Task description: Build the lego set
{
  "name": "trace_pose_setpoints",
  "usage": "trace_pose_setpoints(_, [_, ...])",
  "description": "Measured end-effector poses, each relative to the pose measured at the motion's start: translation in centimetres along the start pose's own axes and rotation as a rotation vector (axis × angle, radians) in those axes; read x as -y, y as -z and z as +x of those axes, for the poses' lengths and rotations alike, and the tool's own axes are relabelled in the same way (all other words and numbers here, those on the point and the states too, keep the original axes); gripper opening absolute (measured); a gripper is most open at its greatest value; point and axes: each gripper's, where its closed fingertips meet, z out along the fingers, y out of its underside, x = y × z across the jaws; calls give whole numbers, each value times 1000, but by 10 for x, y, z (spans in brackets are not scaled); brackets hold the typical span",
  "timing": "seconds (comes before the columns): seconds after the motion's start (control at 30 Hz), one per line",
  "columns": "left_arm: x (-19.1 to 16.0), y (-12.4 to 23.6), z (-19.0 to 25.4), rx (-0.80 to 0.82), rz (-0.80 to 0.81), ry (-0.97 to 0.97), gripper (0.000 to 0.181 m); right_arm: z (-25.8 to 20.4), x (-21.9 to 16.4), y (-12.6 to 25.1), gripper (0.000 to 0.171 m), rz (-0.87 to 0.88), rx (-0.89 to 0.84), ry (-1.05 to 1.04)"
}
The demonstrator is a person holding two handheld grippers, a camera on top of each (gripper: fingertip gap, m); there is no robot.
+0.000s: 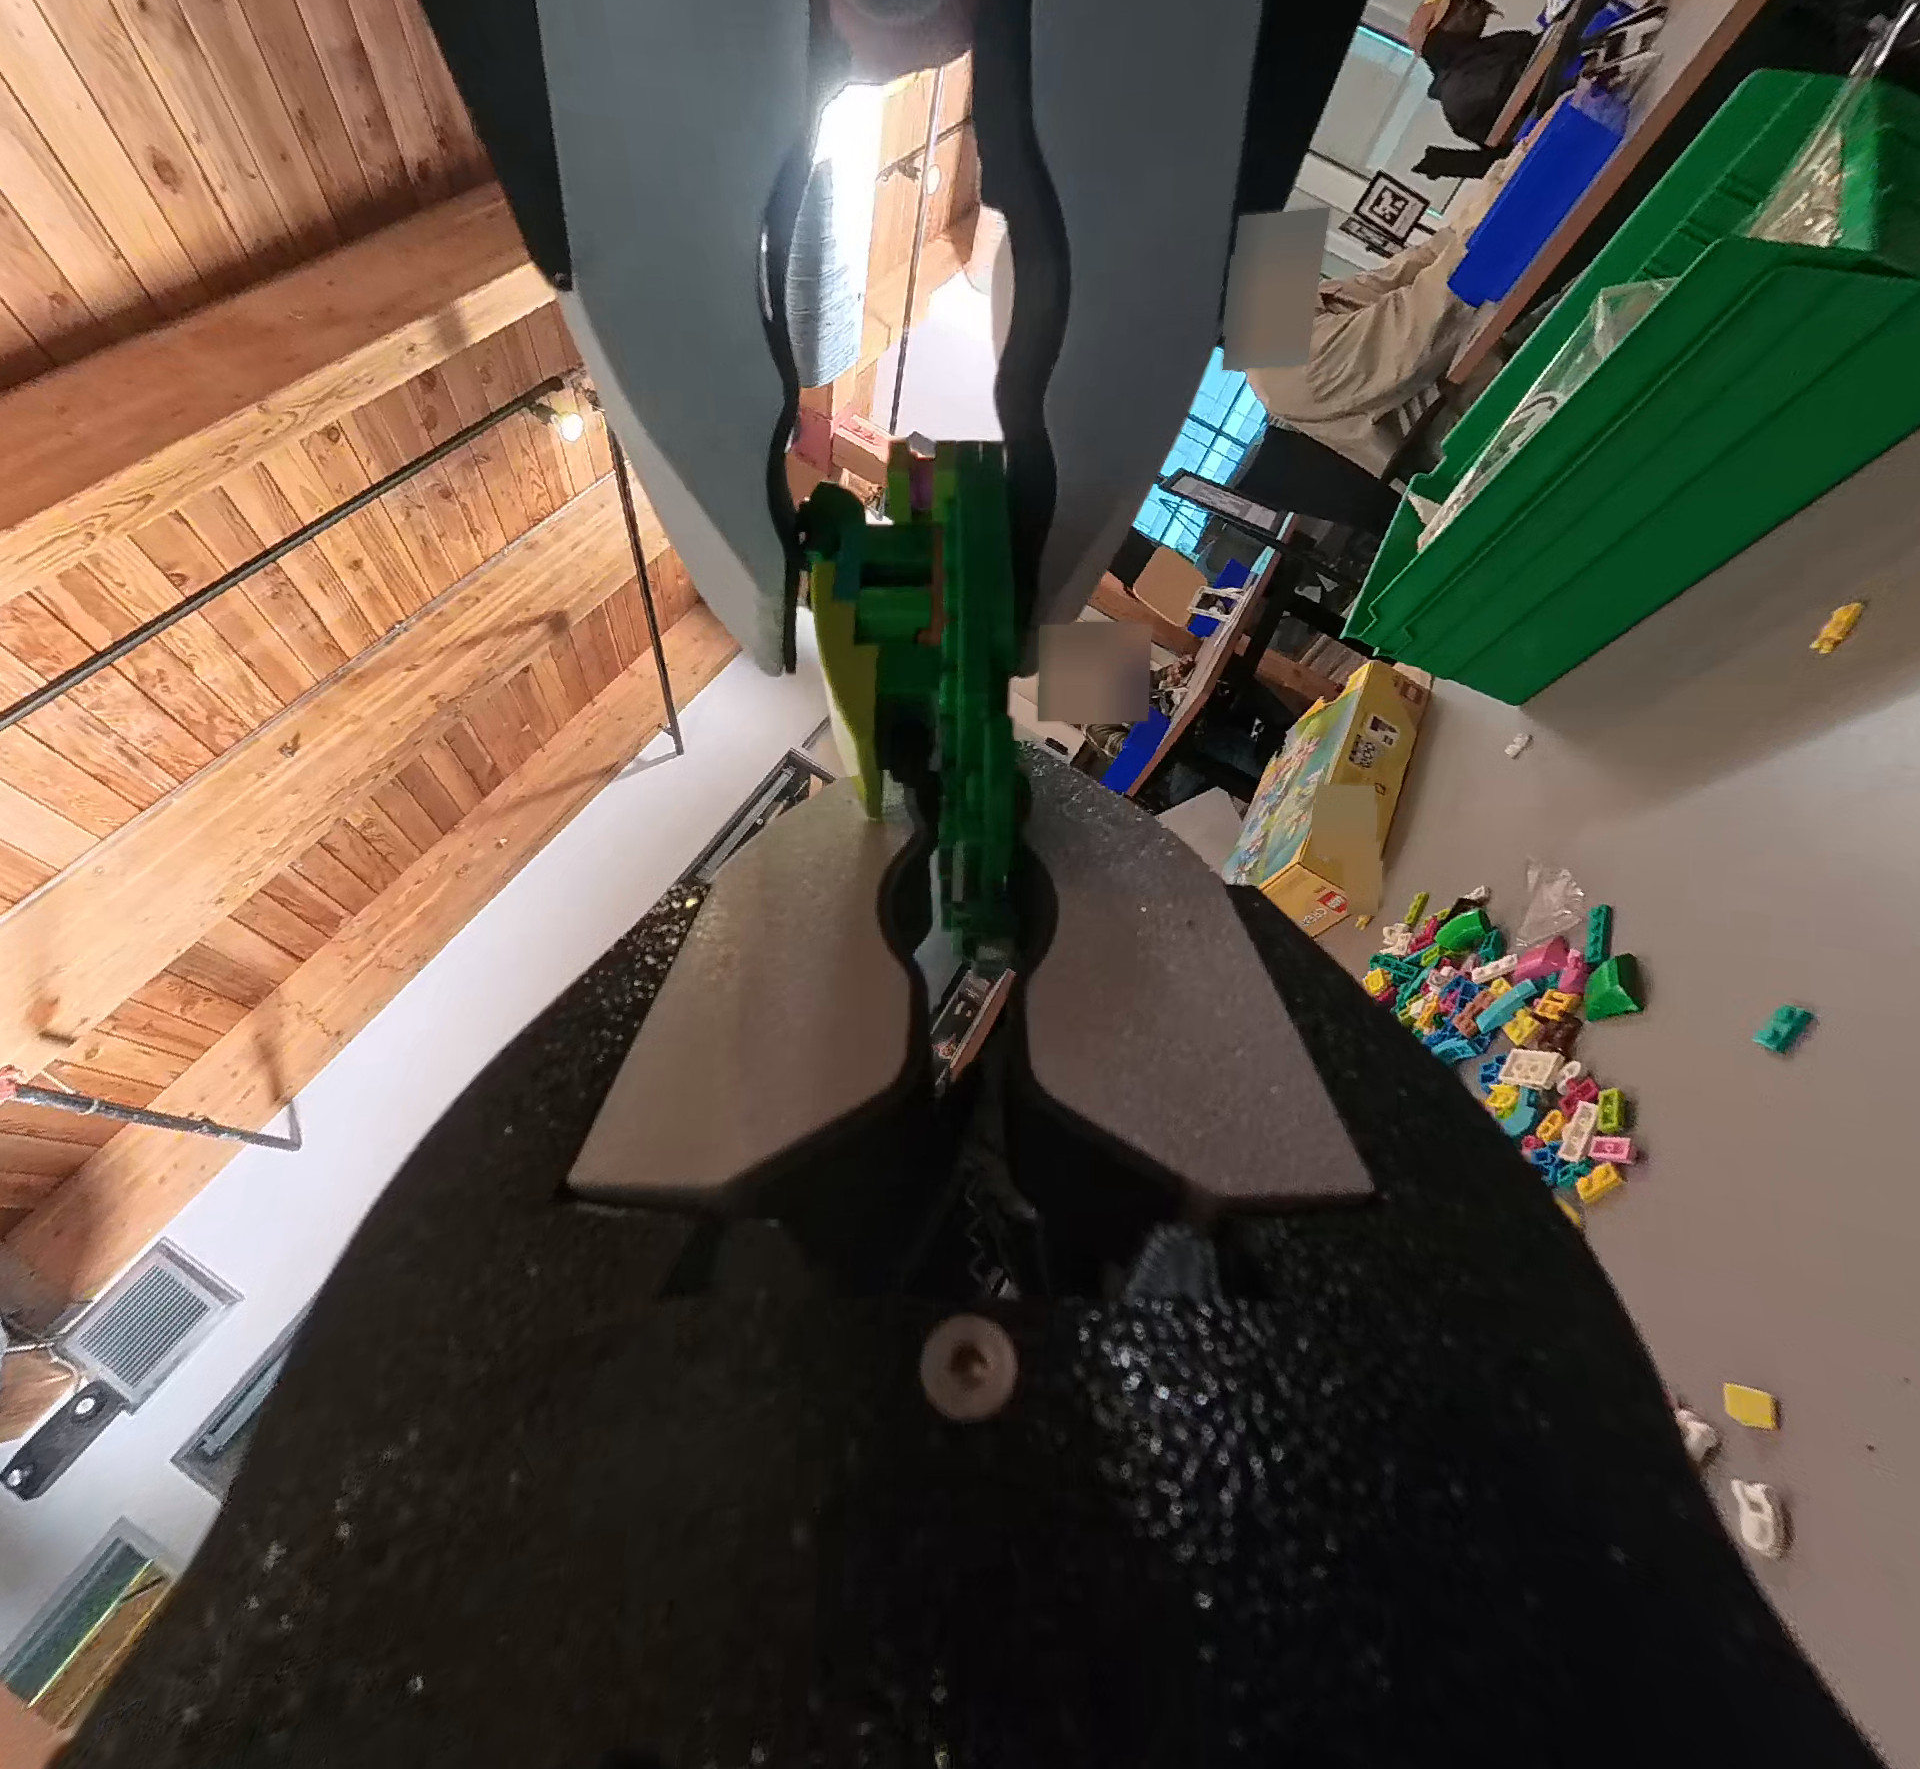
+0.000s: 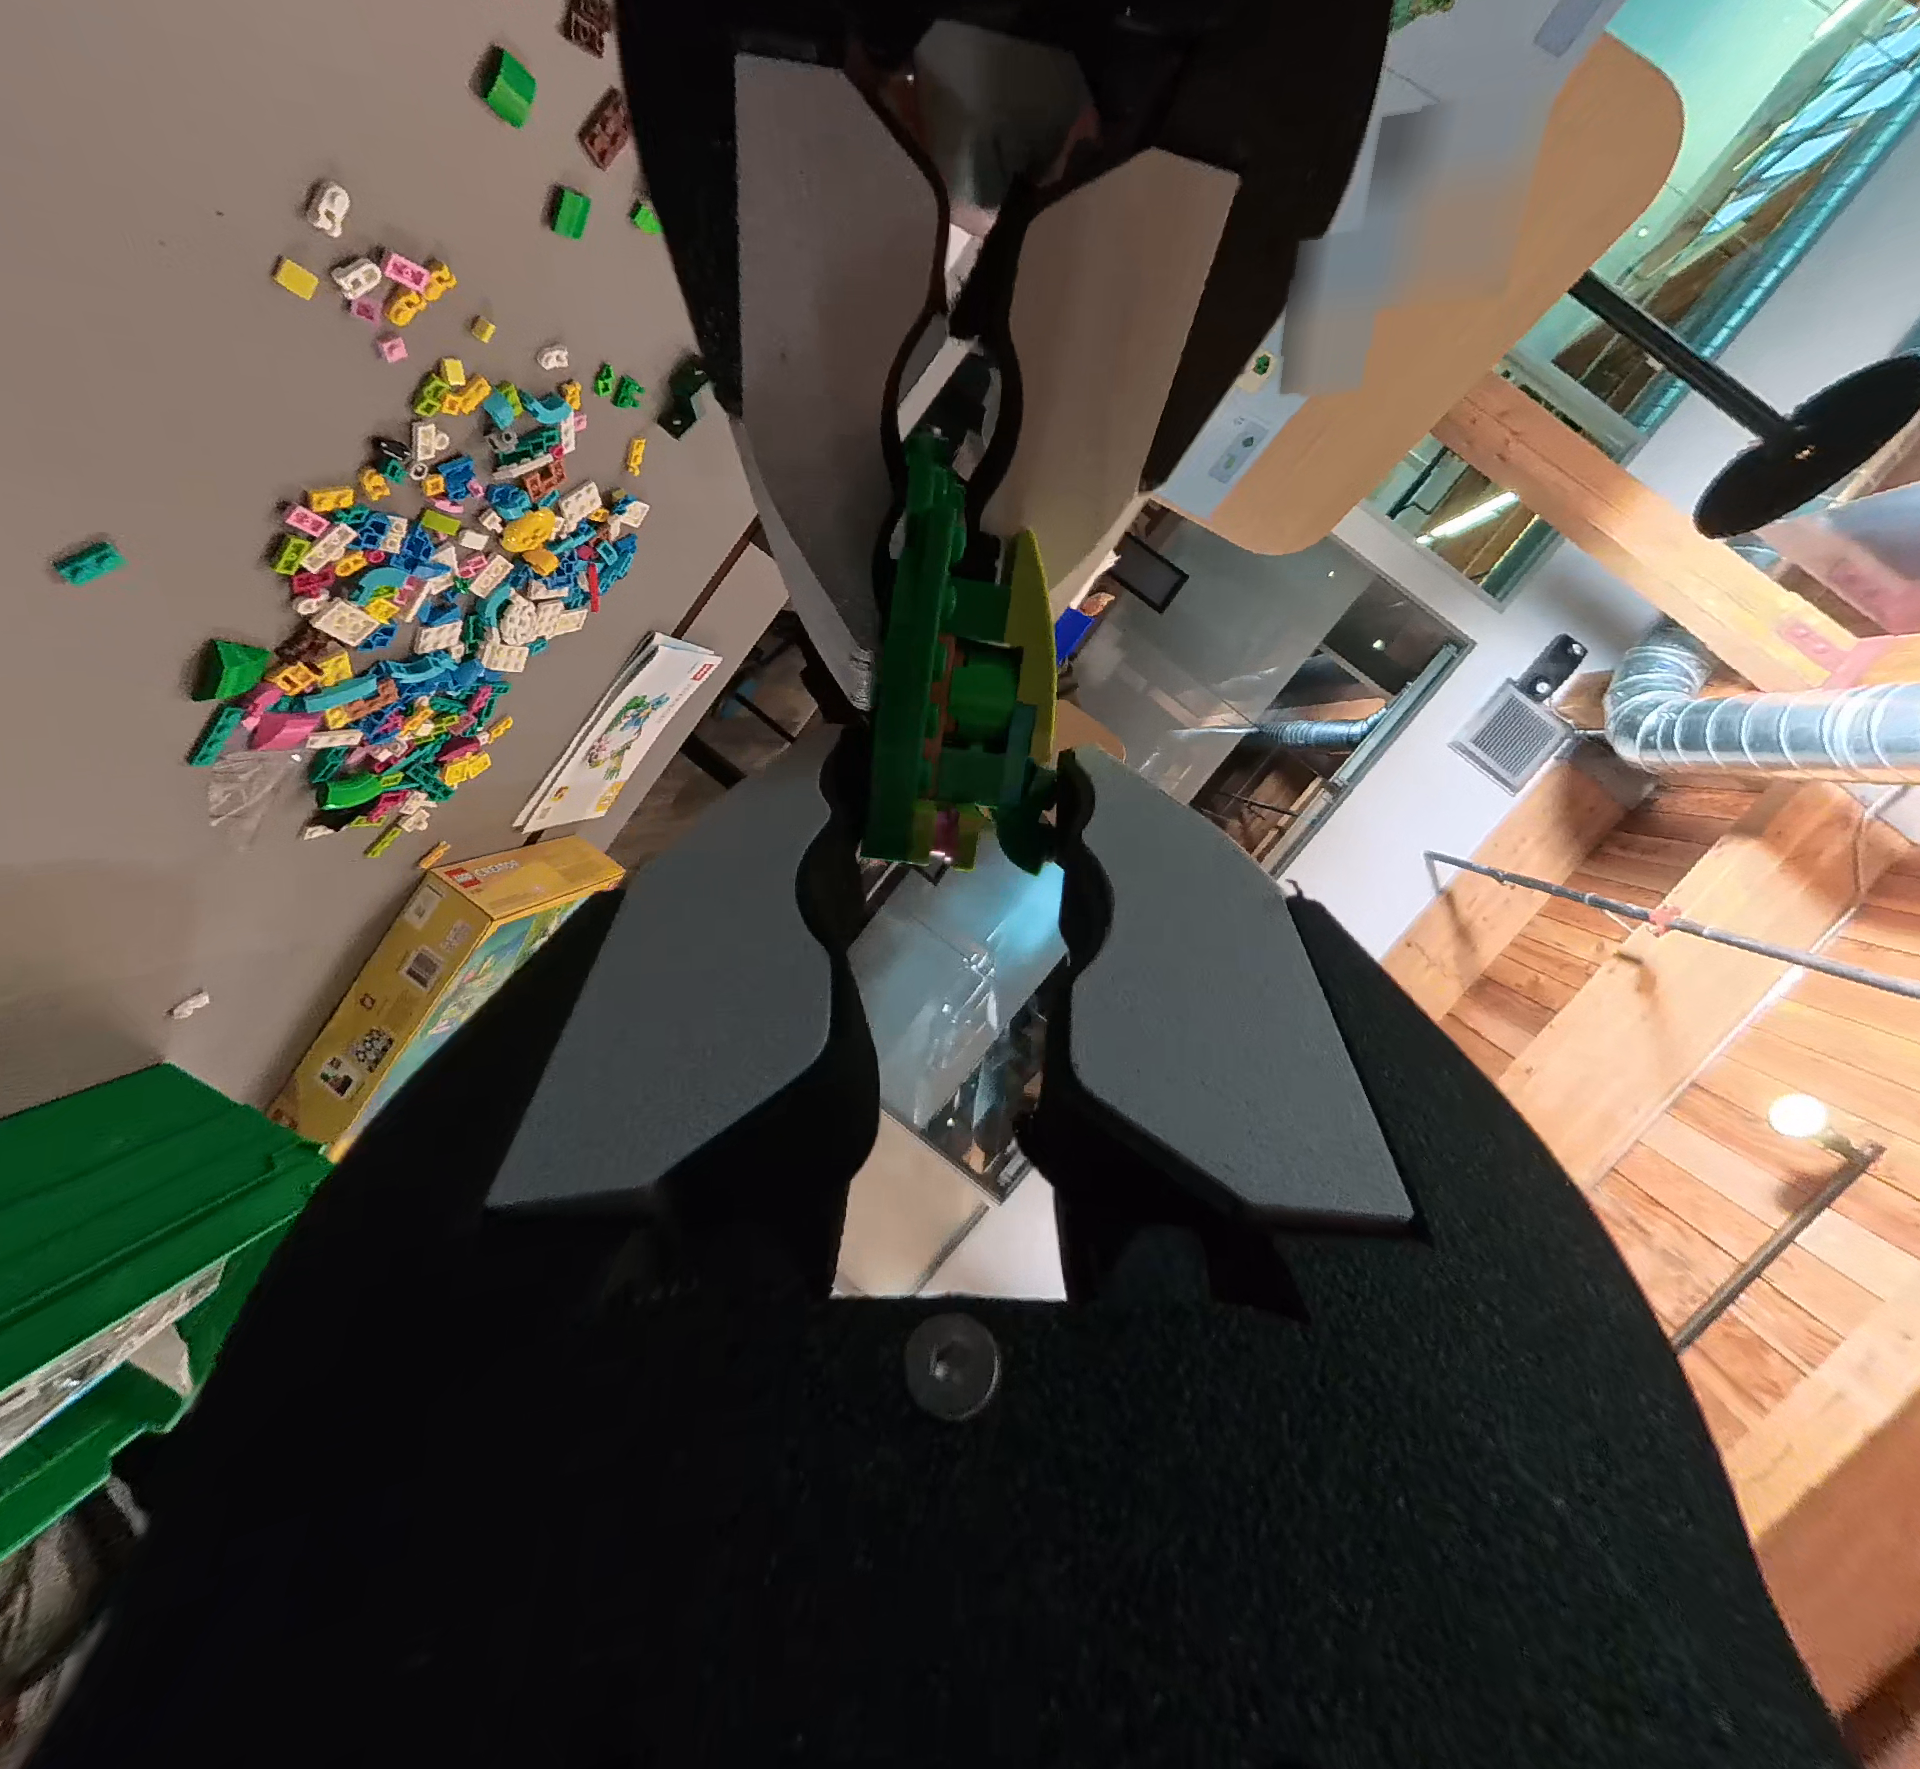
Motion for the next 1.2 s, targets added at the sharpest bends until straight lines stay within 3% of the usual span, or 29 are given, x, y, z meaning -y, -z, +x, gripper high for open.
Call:
trace_pose_setpoints(0.37, [-1, -1, 8, -49, -12, -6, 8, -10, 0, -1, 32, -7, 49, 53])
trace_pose_setpoints(0.57, [-2, -2, 5, -50, -3, 58, 8, -6, 2, -2, 33, 64, 57, -123])
trace_pose_setpoints(0.67, [-1, -2, 5, -28, 2, 33, 8, 1, -4, 0, 53, 40, 50, -191])
trace_pose_setpoints(0.9, [-6, -1, 3, -22, -8, 40, 8, -10, -13, 1, 54, 20, 86, -199])
trace_pose_setpoints(1.0, [-13, -1, 2, -12, -28, 18, 8, -13, -23, -2, 62, -10, 77, -219])
trace_pose_setpoints(1.2, [-55, 0, 5, 28, -147, -79, 8, -44, -44, -41, 76, 55, 75, -548])
